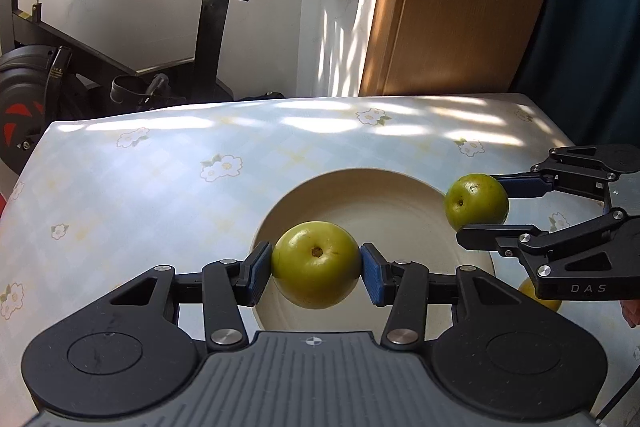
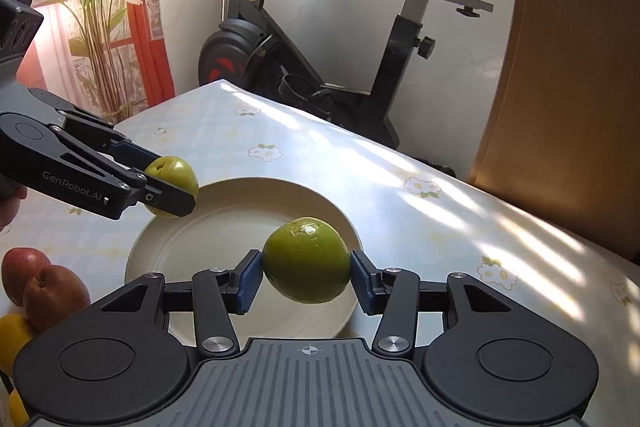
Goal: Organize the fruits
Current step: 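Carry both fruits over the cream plate, lower them and open both grippers, then withdraw both tools from the plate and move toward the fruit pile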
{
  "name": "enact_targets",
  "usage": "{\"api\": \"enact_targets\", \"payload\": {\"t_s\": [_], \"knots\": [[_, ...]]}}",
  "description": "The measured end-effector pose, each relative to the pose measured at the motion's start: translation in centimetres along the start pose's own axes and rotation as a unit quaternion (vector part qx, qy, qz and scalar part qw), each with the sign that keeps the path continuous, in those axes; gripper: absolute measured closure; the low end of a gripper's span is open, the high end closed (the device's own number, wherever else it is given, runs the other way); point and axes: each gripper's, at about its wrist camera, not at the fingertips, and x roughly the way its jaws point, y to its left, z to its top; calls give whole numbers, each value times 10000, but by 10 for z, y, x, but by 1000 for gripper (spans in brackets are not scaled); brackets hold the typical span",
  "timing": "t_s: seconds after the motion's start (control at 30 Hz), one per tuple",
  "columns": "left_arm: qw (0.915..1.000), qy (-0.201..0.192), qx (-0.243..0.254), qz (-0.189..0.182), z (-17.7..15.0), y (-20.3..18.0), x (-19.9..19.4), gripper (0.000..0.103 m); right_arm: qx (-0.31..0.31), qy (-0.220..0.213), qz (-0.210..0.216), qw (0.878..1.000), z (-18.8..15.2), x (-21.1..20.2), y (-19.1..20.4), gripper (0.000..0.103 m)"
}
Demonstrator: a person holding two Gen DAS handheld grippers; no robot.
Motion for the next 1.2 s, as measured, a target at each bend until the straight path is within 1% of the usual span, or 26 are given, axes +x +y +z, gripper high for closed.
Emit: {"api": "enact_targets", "payload": {"t_s": [0.2, 0.3, 0.53, 0.67, 0.77, 0.9, 0.97, 1.03, 1.1, 1.2], "knots": [[9995, 300, 24, -1, 4, 12, 31, 53, -225, 228, 20, 9995, 8, 44, 4, 59], [9995, 300, -1, -77, 4, 13, 35, 53, -274, 268, -2, 9993, 6, 53, 5, 59], [9995, 285, 86, -101, -1, 13, 43, 53, -261, 298, -13, 9992, 3, 62, 1, 59], [9995, 277, 94, -146, -4, 14, 42, 52, -288, 332, 7, 9990, 0, 65, 2, 59], [9994, 279, 81, -190, -5, 16, 41, 52, -189, 327, 43, 9993, 0, 65, 1, 59], [9994, 269, 20, -238, -5, 20, 42, 52, -120, 316, 75, 9994, 0, 63, -1, 56], [9992, 270, -82, -296, -4, 22, 41, 48, -118, 310, 84, 9994, 0, 60, -1, 52], [9985, 267, -232, -411, -4, 26, 39, 40, -122, 294, 83, 9995, 0, 57, 0, 49], [9982, 258, -307, -442, -4, 26, 37, 38, -130, 262, 60, 9996, 2, 53, 0, 48], [9979, 249, -391, -444, -5, 27, 32, 38, -138, 206, 13, 9997, 2, 43, 0, 48]]}}
